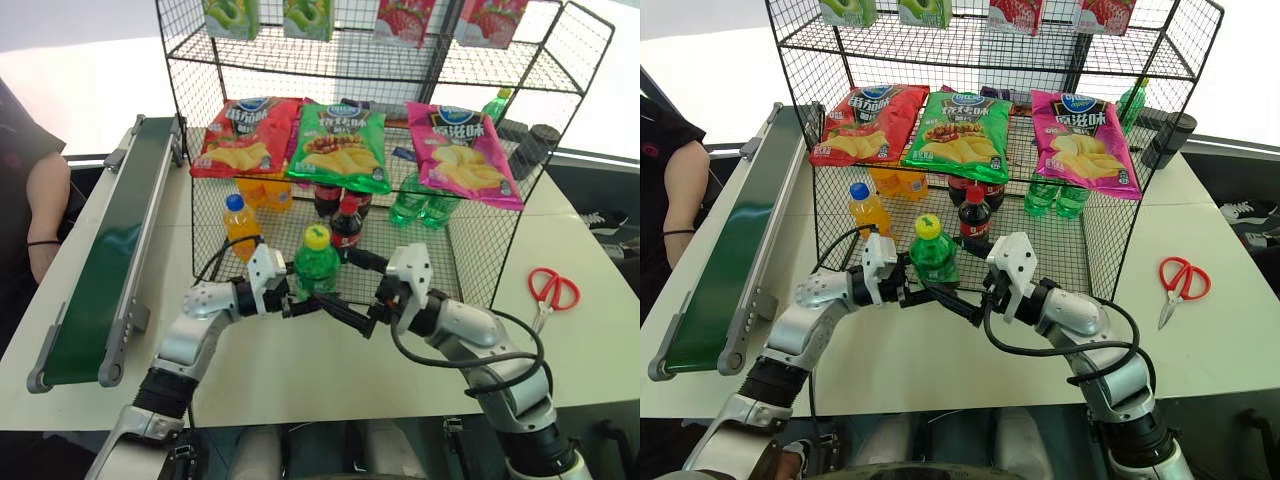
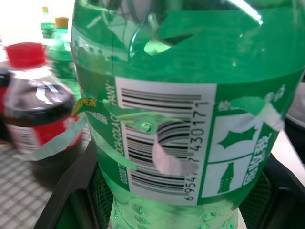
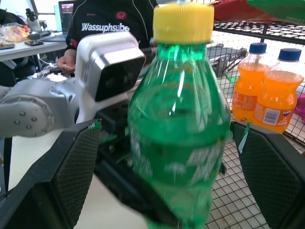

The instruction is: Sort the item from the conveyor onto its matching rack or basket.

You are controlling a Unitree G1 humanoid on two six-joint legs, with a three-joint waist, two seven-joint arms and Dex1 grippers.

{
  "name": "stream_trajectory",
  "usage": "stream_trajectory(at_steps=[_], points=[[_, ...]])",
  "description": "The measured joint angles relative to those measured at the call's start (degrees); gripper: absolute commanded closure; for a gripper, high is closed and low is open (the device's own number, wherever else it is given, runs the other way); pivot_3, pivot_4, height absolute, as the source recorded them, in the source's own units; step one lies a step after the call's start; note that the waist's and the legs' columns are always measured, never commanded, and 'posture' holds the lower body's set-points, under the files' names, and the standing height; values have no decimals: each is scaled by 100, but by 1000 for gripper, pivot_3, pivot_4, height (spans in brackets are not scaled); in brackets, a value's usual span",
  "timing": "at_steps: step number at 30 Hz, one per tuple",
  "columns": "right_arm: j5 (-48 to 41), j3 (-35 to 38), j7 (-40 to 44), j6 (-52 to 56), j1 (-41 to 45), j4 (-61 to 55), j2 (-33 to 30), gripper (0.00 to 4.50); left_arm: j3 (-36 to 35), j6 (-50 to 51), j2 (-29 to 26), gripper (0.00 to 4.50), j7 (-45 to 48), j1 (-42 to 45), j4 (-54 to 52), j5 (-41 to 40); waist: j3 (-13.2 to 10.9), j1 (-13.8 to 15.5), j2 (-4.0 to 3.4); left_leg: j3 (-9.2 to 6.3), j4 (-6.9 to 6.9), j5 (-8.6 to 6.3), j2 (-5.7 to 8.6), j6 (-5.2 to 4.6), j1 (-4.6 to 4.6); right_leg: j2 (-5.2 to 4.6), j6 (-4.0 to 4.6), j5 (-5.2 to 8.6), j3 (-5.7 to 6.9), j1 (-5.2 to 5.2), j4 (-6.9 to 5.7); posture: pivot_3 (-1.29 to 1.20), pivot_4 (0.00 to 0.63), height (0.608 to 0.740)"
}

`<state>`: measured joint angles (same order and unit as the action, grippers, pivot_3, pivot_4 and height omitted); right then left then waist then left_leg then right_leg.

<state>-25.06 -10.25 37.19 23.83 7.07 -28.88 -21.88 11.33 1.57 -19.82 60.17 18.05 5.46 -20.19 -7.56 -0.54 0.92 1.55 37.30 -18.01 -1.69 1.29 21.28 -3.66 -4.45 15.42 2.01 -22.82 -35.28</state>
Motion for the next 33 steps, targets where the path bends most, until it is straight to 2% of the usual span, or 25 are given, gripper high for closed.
stream_trajectory(at_steps=[12, 15, 16, 17, 19, 21, 23, 28, 33], points=[[-148, 52, -91, 215, 14, -11, 12, 0, 94, -200, 277, 1732, 156, 142, 69, 112, 0, 5, 0, -6, 6, 0, -5, 0, -2, 9, 0, 0, 0, 4, -5, 0, 150, 740], [-233, 120, -76, 215, 14, 49, 12, 826, 98, -200, 296, 1732, 150, 141, 66, 143, 0, 5, 0, -6, 7, 0, -5, 0, -2, 10, 0, 0, 0, 5, -4, 0, 150, 740], [-249, 146, -57, 214, 14, 72, 7, 1338, 110, -200, 300, 1732, 145, 141, 65, 154, 0, 6, 0, -6, 7, 0, -5, 0, -2, 9, 0, 0, 0, 5, -4, 0, 150, 740], [-260, 152, -46, 214, 14, 86, 8, 1496, 113, -199, 300, 1732, 139, 141, 64, 159, 0, 7, 0, -7, 7, 0, -5, 0, -2, 10, 0, 0, 0, 5, -4, 0, 150, 740], [-267, 157, -33, 213, 14, 99, 7, 1496, 117, -193, 301, 1732, 128, 141, 64, 169, 0, 6, 0, -7, 7, 0, -5, 0, -2, 10, 0, 0, 0, 5, -5, 0, 150, 740], [-258, 158, -32, 202, 14, 108, 7, 1496, 117, -161, 308, 700, 121, 141, 60, 161, 0, 6, 0, -7, 7, 0, -5, 0, -2, 10, 0, 0, 0, 5, -5, 0, 150, 740], [-216, 144, -32, 194, 12, 150, 8, 1496, 112, -50, 337, 54, 97, 142, 4, 85, 0, 8, 0, -7, 8, 0, -5, 0, -2, 10, 0, 0, 0, 5, -5, 0, 150, 740], [-42, 150, -93, 87, 0, 280, 30, 1496, 104, -53, 335, 54, 57, 194, -91, 98, 0, 7, 0, -7, 9, 0, -4, 0, -2, 11, 0, 0, 0, 6, -6, 0, 150, 740], [224, 449, -307, -300, -60, 404, 21, 1496, 16, 13, 34, 54, -34, 75, -91, 165, 0, 4, 0, -7, 9, 0, -6, 0, -3, 13, 0, 0, 0, 6, -7, 0, 150, 740]])
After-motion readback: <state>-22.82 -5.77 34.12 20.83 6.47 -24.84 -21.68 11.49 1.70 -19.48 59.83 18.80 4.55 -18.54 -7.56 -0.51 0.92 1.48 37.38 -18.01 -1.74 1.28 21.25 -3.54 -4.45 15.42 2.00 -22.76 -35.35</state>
